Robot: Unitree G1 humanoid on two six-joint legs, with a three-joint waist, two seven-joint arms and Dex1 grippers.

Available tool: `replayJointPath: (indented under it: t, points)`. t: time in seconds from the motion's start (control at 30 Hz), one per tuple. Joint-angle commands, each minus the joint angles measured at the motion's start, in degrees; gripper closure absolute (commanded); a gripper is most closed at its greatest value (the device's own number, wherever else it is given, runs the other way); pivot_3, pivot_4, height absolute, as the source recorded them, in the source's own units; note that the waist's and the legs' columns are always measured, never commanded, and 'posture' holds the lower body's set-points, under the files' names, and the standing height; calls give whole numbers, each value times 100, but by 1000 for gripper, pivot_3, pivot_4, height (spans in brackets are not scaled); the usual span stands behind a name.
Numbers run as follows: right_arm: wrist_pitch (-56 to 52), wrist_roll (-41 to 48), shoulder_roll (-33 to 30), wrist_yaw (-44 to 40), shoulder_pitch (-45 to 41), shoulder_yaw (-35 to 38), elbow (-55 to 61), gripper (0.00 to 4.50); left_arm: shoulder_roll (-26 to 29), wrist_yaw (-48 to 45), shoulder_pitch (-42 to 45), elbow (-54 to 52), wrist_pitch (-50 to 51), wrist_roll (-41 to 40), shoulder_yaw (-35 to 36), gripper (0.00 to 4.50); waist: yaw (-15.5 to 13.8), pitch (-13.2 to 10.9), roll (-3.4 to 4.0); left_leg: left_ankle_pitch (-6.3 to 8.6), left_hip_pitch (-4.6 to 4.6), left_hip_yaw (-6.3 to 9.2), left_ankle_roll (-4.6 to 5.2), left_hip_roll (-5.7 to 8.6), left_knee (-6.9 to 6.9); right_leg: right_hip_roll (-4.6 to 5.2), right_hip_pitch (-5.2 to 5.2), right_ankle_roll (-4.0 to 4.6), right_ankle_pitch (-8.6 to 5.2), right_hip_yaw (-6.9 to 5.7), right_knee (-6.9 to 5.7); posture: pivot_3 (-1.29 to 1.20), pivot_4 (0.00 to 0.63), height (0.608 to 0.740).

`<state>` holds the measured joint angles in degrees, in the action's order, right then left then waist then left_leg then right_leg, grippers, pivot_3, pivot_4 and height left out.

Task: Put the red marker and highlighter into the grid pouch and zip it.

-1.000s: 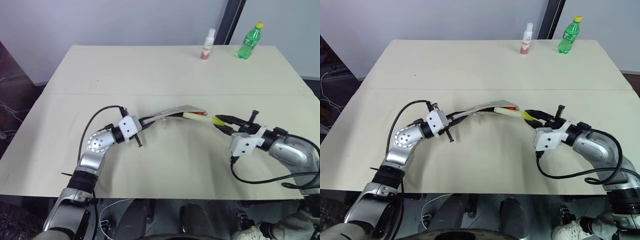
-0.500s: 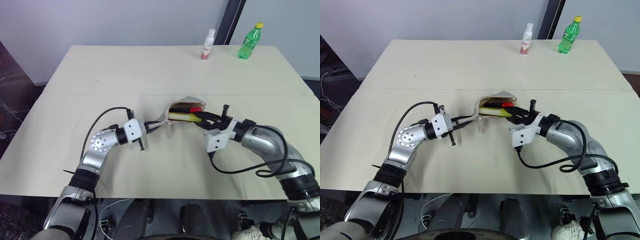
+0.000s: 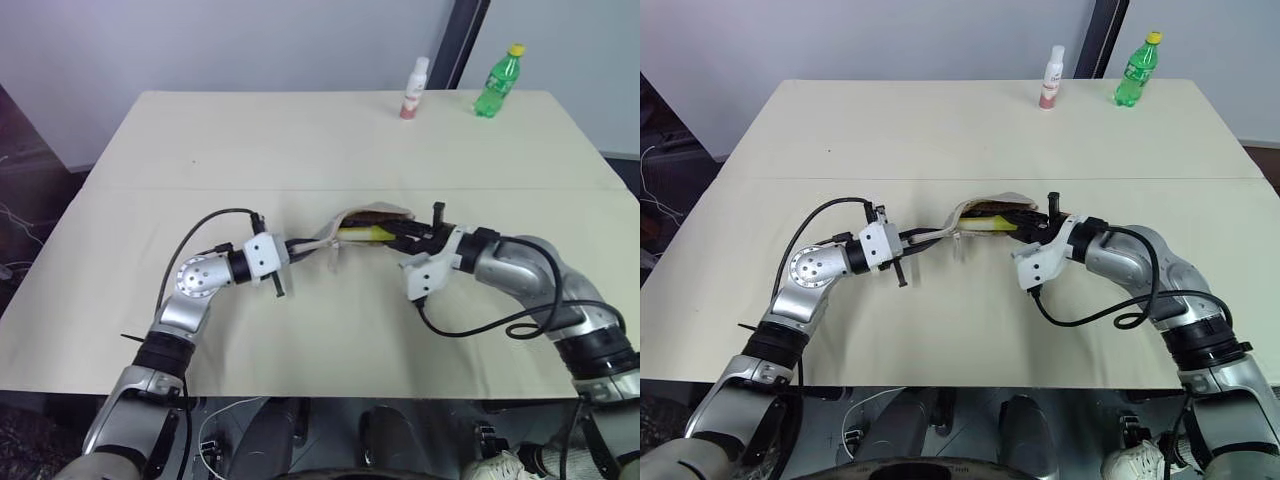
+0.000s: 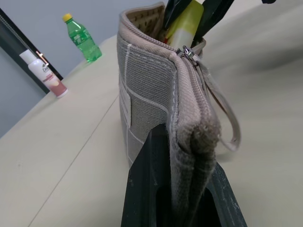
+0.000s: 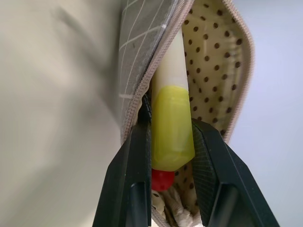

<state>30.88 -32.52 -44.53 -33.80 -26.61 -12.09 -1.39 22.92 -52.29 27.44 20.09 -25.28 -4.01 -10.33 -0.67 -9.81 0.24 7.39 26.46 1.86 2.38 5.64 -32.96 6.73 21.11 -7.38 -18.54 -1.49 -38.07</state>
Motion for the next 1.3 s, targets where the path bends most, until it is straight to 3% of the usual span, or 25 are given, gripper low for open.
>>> replayJointPath:
  t: [0.03, 0.13, 0.37, 0.4, 0.47, 0.7, 0.8, 0.9, 1.0, 1.07, 1.3]
  points:
    - [-97, 6, 169, -3, -228, -111, 98, 3899, -47, -86, 127, -216, -121, -133, -15, 4500, -2, 0, 0, 0, 0, 0, 0, 0, 0, 0, 1, 0, 0, 0, -1, 0, 150, 740]
    - [-238, 132, 145, -173, -213, -129, 49, 3899, -50, -124, 140, -218, -92, -159, -7, 4500, -12, 0, 0, 0, 1, 0, 0, 0, 0, 0, 1, 0, 0, 0, -1, 0, 150, 740]
    - [-328, 421, -30, -170, -112, 133, 174, 356, -61, -136, 75, -229, -97, -135, 14, 4500, 0, 0, 0, 0, 0, 0, 0, 0, 0, 0, 1, 0, 0, 0, -2, 0, 150, 740]
    - [-363, 543, -64, -226, -51, 182, 241, 57, -64, -129, 67, -231, -98, -130, 15, 4500, 0, 0, 0, 0, 0, 0, 0, 0, 0, 0, 2, 0, 0, 0, -2, 0, 150, 740]
    - [-481, 805, -139, -326, 48, 320, 421, 57, -71, -114, 50, -235, -101, -121, 13, 4500, -11, 0, 0, 0, 1, 0, 0, 0, 0, 0, 1, 0, 0, 0, -2, 0, 150, 740]
    - [-2231, 3780, -140, -1176, 920, 1391, 1776, 57, -163, -19, -34, -257, -85, -56, -54, 4500, -7, 0, 0, 2, 1, 0, 2, -1, -1, 4, -2, 0, 0, 1, -1, 0, 150, 740]
    - [-2866, 4421, -106, -1235, 1289, 1681, 2230, 57, -252, 8, -4, -194, -81, -17, -111, 4500, -9, 0, -1, 2, 1, 3, 4, -3, -3, 5, -5, 1, 0, 4, 0, 0, 150, 740]
    - [-4299, 5543, -56, -1215, 2103, 1913, 2902, 57, -335, 166, 81, -98, -151, 132, -152, 4500, -33, 0, -2, 4, 2, 4, 6, -3, -3, 7, -6, 2, -1, 4, 2, 0, 150, 740]
    - [-5668, 6088, -412, -1445, 3501, 1629, 3516, 57, -384, 347, 125, -52, -285, 318, -198, 4500, -51, 0, -3, 9, 6, 5, 14, -3, -3, 10, -5, 10, -6, 4, 8, 0, 150, 740]
    - [-6234, 6477, 133, -900, 3671, 1501, 3495, 57, -389, 395, 130, -79, -352, 408, -252, 4500, -4, -2, -11, 11, 8, 5, 17, -3, -2, 10, -6, 18, -11, 4, 16, 0, 150, 740]
    - [-6031, 5968, 1732, 95, 2630, 1076, 2419, 57, -331, 477, 218, 74, -613, 609, -341, 4500, 127, 0, -8, 12, 1, -5, 15, -16, -2, 6, -1, 36, -8, 10, 19, 0, 150, 740]
